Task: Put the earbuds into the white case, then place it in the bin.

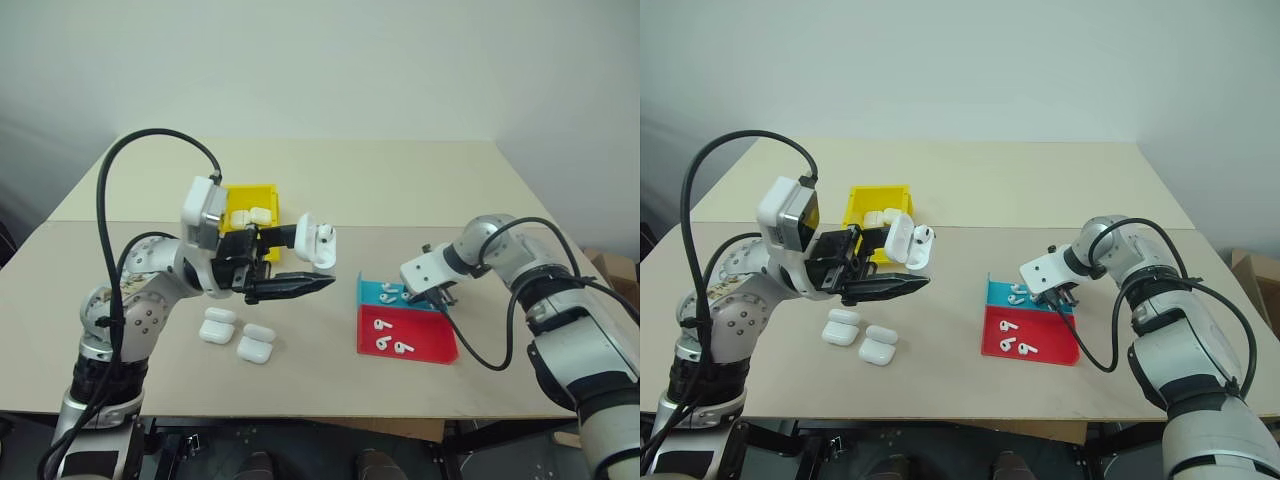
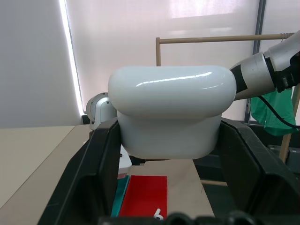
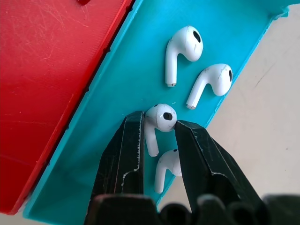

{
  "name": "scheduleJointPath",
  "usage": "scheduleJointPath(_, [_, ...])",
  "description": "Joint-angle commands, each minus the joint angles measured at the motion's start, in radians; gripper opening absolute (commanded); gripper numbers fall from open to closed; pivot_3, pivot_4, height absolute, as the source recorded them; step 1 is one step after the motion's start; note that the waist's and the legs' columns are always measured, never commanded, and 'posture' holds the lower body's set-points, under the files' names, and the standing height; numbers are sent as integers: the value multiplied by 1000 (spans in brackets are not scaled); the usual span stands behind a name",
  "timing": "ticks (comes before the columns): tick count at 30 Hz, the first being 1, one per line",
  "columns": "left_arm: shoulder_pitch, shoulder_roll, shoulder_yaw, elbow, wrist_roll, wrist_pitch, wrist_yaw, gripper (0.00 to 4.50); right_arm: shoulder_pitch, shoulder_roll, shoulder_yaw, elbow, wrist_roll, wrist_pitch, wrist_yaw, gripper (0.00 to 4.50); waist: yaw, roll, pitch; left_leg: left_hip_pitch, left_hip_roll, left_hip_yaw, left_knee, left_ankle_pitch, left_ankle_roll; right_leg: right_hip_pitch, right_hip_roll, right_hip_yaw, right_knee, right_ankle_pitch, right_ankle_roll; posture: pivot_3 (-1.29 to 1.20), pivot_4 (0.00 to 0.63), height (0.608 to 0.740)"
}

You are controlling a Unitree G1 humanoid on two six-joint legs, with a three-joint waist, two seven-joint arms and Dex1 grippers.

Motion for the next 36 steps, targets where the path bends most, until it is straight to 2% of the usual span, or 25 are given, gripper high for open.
scheduleJointPath(1, [-13, 6, 24, -18, -15, -9, -3, 2767, -4, -10, -54, -23, 36, 36, 17, 1286, 0, 0, 0, 0, 0, 0, 0, 0, 0, 0, 0, 0, 0, 0, 0, 0, 150, 740])
scheduleJointPath(6, [-34, -4, 13, 5, -13, -13, -20, 2767, 41, -58, -204, -210, 241, 235, 148, 1286, 2, 0, 0, -1, 0, 0, 0, 0, 0, -1, 0, 0, 0, 0, 0, 0, 150, 740])
scheduleJointPath(10, [-58, -14, 6, 40, -6, -19, -37, 2767, 146, -112, -350, -513, 450, 549, 193, 1286, 10, 1, 0, -2, 0, 0, 0, 0, 0, -1, 0, 0, 0, 0, 0, 0, 150, 740])
scheduleJointPath(16, [-86, -25, -3, 81, 1, -20, -67, 2767, 344, -168, -564, -927, 728, 984, 66, 1286, 27, 1, 0, -2, 0, 0, 0, 0, 0, -1, 0, 0, 0, 0, 0, 0, 150, 740])
scheduleJointPath(20, [-106, -28, -7, 101, 6, -18, -77, 2767, 416, -104, -726, -1103, 956, 1253, -127, 1286, 25, 1, 0, -1, 0, 0, 0, 0, 0, -1, 0, 0, 0, 0, 0, 0, 150, 740])
scheduleJointPath(26, [-125, -35, -13, 112, 9, -10, -78, 2767, 443, -7, -842, -1263, 1165, 1407, -346, 1286, 28, 1, 0, -2, 0, 0, 0, 0, 0, -1, 0, 0, 1, 0, 0, 0, 150, 740])
scheduleJointPath(27, [-126, -36, -13, 113, 9, -10, -78, 2767, 442, -2, -848, -1274, 1186, 1418, -367, 1286, 29, 1, 0, -2, 0, -1, 0, 0, 0, -1, 0, 0, 1, 0, 0, 0, 150, 740])
scheduleJointPath(29, [-130, -38, -15, 115, 11, -9, -78, 2767, 435, 15, -855, -1292, 1228, 1430, -414, 937, 30, 1, 0, -2, 0, -1, 0, 0, 0, -1, 0, 0, 0, 0, 0, 0, 150, 740])
scheduleJointPath(36, [-127, -41, -15, 121, 13, -6, -75, 2767, 408, 44, -861, -1335, 1346, 1450, -534, 937, 28, 1, 0, -3, 0, -1, 0, 0, 0, -1, 0, 0, -1, 0, 0, 0, 150, 740])
